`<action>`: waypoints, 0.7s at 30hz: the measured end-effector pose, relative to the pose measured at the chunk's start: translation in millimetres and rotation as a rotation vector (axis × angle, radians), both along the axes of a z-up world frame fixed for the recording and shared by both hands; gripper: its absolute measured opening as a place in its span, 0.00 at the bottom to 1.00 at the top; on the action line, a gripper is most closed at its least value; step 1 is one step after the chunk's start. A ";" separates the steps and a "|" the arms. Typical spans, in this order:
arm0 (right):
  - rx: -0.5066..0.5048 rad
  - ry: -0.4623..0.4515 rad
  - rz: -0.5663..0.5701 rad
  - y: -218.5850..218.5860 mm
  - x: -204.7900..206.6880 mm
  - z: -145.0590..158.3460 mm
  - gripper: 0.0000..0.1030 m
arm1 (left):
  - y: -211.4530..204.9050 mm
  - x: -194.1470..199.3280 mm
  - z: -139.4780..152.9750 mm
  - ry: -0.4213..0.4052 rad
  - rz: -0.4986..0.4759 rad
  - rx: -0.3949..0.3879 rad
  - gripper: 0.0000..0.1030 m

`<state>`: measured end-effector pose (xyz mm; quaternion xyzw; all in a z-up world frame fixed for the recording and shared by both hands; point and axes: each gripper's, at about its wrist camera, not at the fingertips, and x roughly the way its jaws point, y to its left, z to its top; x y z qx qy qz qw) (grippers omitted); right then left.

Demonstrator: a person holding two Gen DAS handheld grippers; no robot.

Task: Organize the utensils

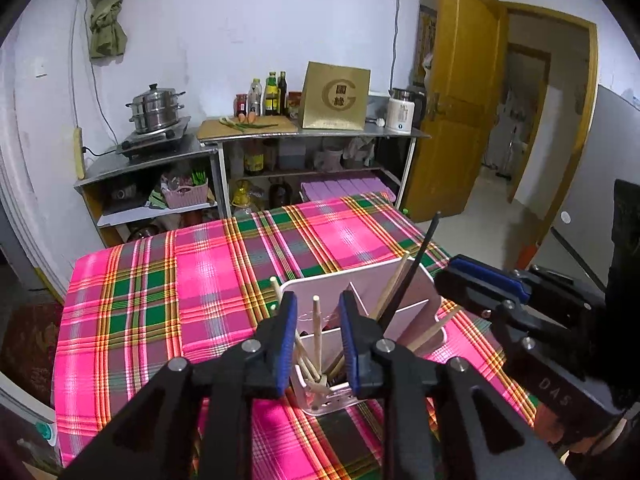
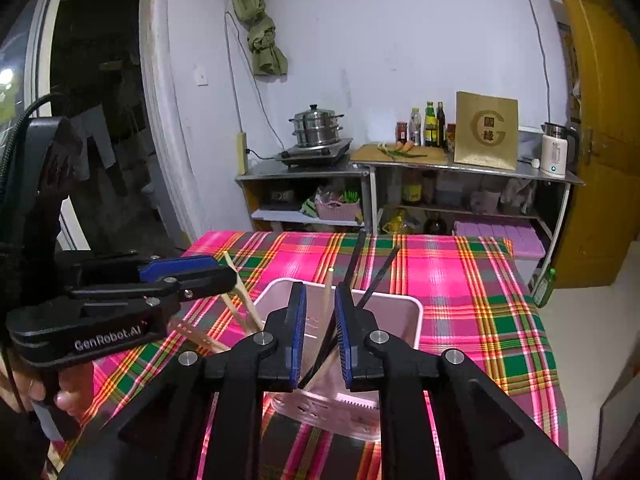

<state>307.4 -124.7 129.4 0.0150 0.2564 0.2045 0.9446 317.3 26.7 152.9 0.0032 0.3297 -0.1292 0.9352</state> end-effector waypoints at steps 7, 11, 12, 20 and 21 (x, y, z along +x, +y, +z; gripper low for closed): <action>0.012 -0.034 -0.007 -13.9 -32.6 10.1 0.15 | 8.4 -36.9 14.9 -0.059 0.015 -0.026 0.24; 0.023 -0.050 -0.011 -21.1 -55.0 14.4 0.15 | 10.9 -66.4 20.5 -0.096 0.021 -0.041 0.26; 0.026 -0.054 -0.014 -23.0 -61.3 15.1 0.15 | 10.7 -73.8 20.7 -0.103 0.024 -0.042 0.27; 0.030 -0.098 0.002 -32.9 -124.3 11.8 0.16 | 10.8 -134.7 6.2 -0.156 0.041 -0.065 0.35; 0.030 -0.101 0.002 -34.0 -131.9 9.6 0.16 | 10.5 -141.0 2.0 -0.159 0.041 -0.064 0.36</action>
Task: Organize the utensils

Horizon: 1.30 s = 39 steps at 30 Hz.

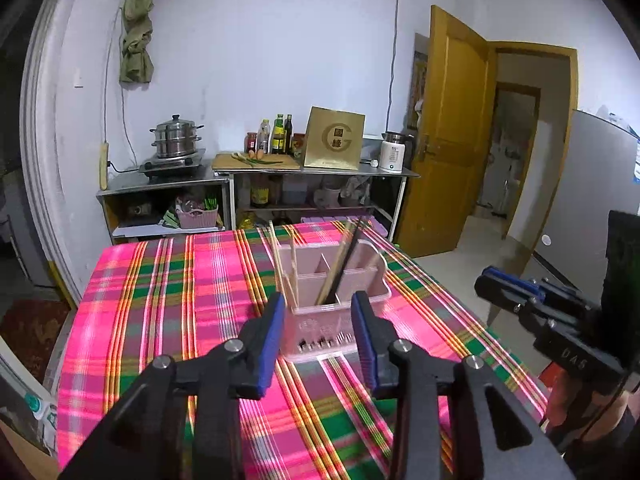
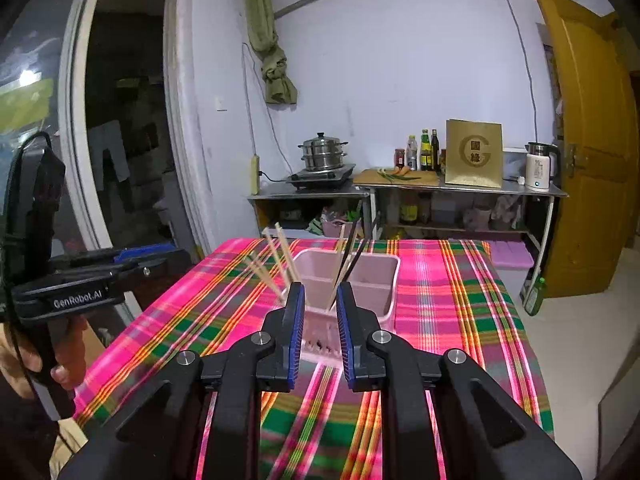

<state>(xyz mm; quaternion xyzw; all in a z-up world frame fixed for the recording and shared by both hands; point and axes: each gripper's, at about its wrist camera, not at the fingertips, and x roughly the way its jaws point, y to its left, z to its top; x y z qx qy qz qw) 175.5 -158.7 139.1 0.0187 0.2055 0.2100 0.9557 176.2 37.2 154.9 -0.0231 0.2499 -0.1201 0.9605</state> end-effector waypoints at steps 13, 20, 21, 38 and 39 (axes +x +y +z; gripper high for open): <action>-0.012 0.003 -0.032 -7.9 -67.8 -42.5 0.17 | -8.4 -73.2 -66.9 0.005 0.044 -0.031 0.36; -0.013 0.023 -0.033 -8.0 -96.2 -66.8 0.17 | -9.0 -105.0 -85.5 -0.013 0.084 -0.046 0.36; -0.015 0.028 -0.034 -7.5 -99.4 -71.0 0.18 | -10.2 -108.0 -88.4 -0.012 0.085 -0.045 0.36; -0.079 0.038 -0.038 1.9 -140.1 -105.8 0.38 | -23.3 -141.5 -131.8 0.045 0.092 -0.019 0.36; -0.080 0.036 -0.039 1.3 -139.9 -105.7 0.38 | -23.2 -142.4 -132.6 0.043 0.095 -0.021 0.36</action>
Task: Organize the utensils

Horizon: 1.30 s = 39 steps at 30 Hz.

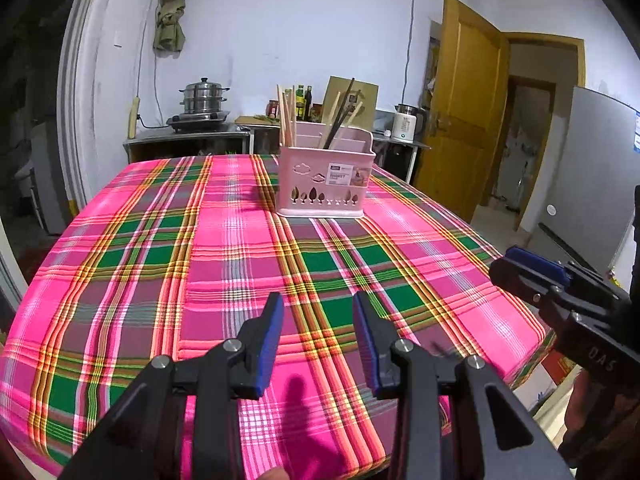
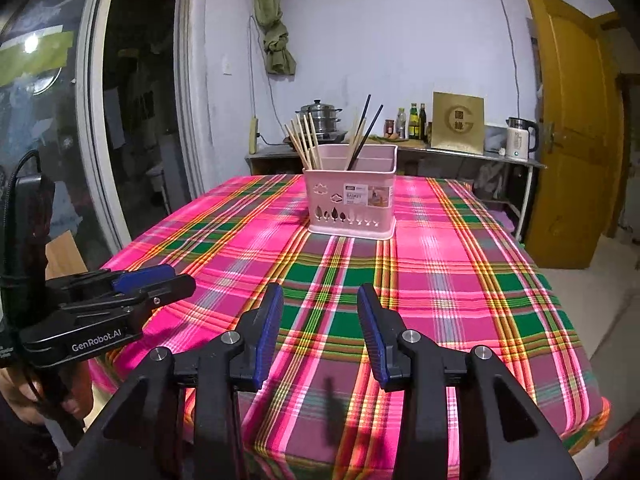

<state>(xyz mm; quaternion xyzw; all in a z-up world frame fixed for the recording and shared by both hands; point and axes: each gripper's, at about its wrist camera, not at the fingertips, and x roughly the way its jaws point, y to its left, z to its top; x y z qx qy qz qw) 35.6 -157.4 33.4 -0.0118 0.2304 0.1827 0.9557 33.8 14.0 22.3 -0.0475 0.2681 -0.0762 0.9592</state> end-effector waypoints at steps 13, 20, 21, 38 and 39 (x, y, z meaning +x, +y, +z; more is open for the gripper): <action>0.003 0.005 -0.013 -4.7 2.1 -4.0 0.38 | -0.9 -1.8 0.8 -0.009 0.017 -0.001 0.36; 0.000 0.005 -0.012 -4.5 1.8 -4.5 0.38 | -1.7 -1.3 1.7 -0.009 0.022 -0.001 0.36; 0.001 0.005 -0.013 -4.5 2.1 -4.2 0.38 | -1.7 -1.0 2.0 -0.009 0.023 -0.001 0.36; 0.002 0.009 -0.014 -4.4 1.5 -6.6 0.38 | -2.8 -0.3 1.7 -0.008 0.019 -0.003 0.36; 0.003 0.009 -0.014 -4.4 1.4 -6.8 0.38 | -3.5 -0.1 1.6 -0.007 0.018 -0.004 0.36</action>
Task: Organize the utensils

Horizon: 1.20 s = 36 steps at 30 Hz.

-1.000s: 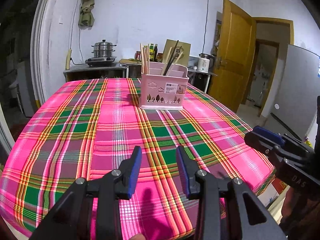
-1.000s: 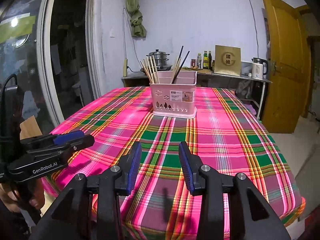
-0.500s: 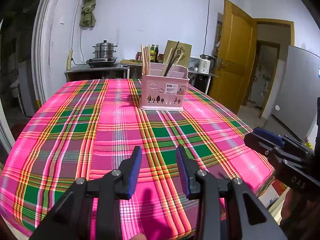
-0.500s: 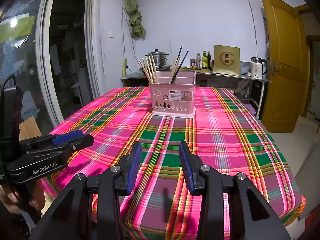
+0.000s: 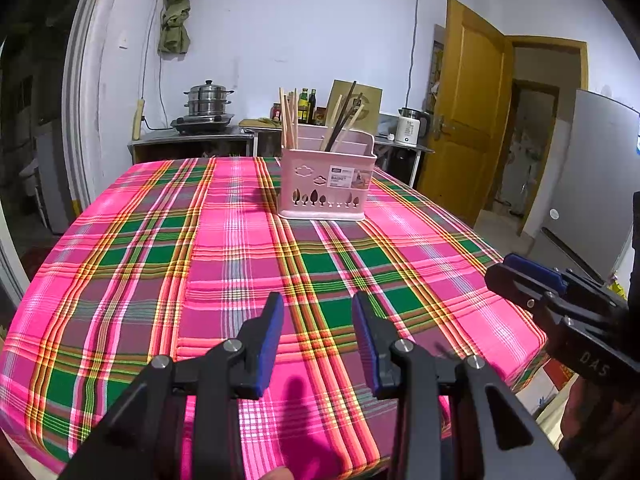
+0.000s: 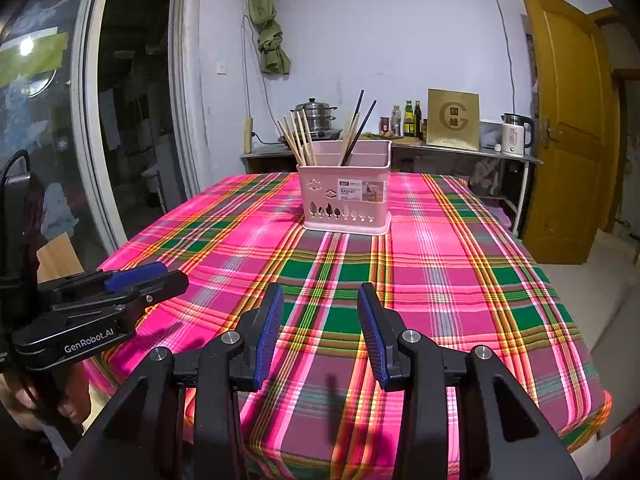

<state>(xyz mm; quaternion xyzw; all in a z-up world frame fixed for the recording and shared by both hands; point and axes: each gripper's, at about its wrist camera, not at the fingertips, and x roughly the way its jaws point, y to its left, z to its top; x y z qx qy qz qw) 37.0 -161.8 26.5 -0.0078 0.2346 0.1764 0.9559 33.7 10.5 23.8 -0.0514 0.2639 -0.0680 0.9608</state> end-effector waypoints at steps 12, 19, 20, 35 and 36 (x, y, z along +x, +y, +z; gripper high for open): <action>0.001 -0.001 0.000 0.8 0.2 0.7 0.38 | -2.4 -1.3 -1.5 0.001 -0.004 -0.001 0.36; 0.001 -0.002 0.000 0.9 0.2 0.8 0.38 | -3.1 -2.3 -1.5 0.002 -0.008 0.000 0.36; 0.001 -0.001 0.000 1.0 0.2 0.7 0.38 | -2.9 -2.3 -1.5 0.002 -0.009 0.000 0.36; 0.000 0.000 0.002 1.1 0.3 1.1 0.38 | -5.3 -4.7 -0.4 -0.002 -0.001 0.017 0.36; 0.000 -0.001 0.002 1.2 0.3 1.1 0.38 | -6.0 -4.5 -0.3 -0.001 0.001 0.019 0.36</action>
